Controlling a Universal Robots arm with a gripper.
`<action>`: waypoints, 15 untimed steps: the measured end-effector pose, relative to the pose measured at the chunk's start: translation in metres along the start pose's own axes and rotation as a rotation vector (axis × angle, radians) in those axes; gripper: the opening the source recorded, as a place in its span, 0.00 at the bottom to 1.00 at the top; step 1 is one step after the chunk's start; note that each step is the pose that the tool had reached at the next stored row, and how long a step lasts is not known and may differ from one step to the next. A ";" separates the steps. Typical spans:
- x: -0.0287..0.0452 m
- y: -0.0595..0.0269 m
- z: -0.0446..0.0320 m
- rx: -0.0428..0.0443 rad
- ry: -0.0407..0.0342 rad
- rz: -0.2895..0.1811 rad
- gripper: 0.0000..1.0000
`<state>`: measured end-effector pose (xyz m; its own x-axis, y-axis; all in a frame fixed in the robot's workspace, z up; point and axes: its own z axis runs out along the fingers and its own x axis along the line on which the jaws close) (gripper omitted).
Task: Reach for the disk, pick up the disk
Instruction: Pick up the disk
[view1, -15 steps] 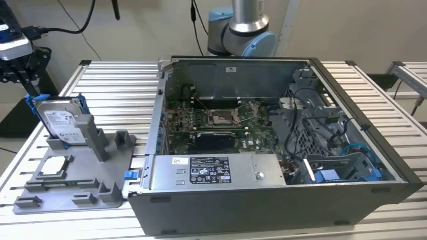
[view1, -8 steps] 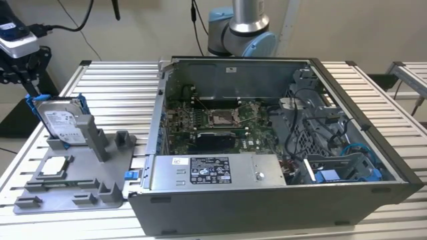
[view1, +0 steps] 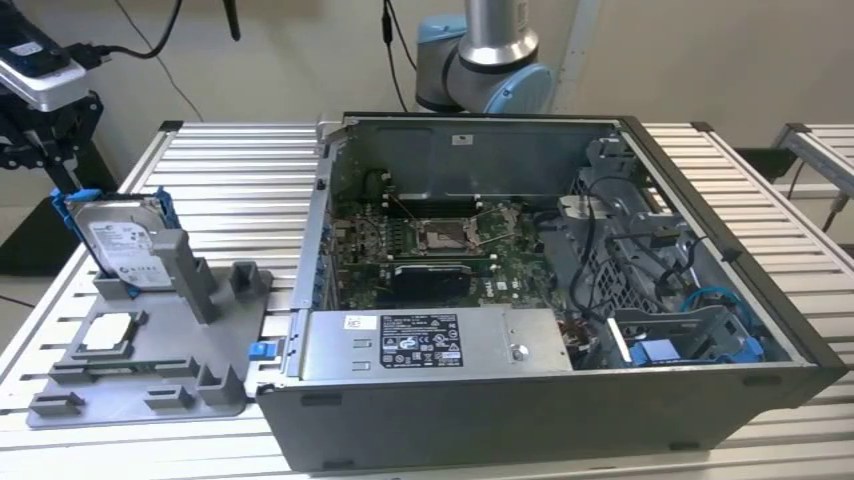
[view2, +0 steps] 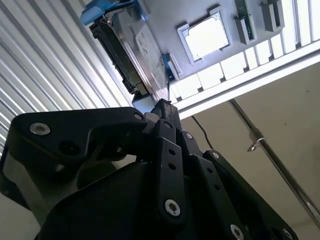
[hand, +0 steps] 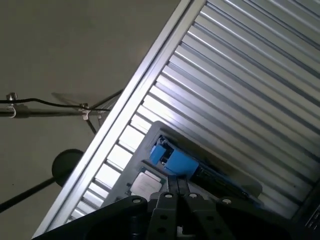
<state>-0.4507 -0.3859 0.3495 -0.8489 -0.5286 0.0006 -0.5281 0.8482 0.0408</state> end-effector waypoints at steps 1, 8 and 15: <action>0.0000 0.0000 0.0000 0.0000 0.0001 -0.003 0.00; 0.0000 0.0000 0.0000 0.0000 0.0002 -0.003 0.00; 0.0000 0.0000 0.0000 0.0000 0.0017 -0.039 0.00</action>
<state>-0.4507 -0.3858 0.3496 -0.8278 -0.5610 0.0007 -0.5605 0.8271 0.0409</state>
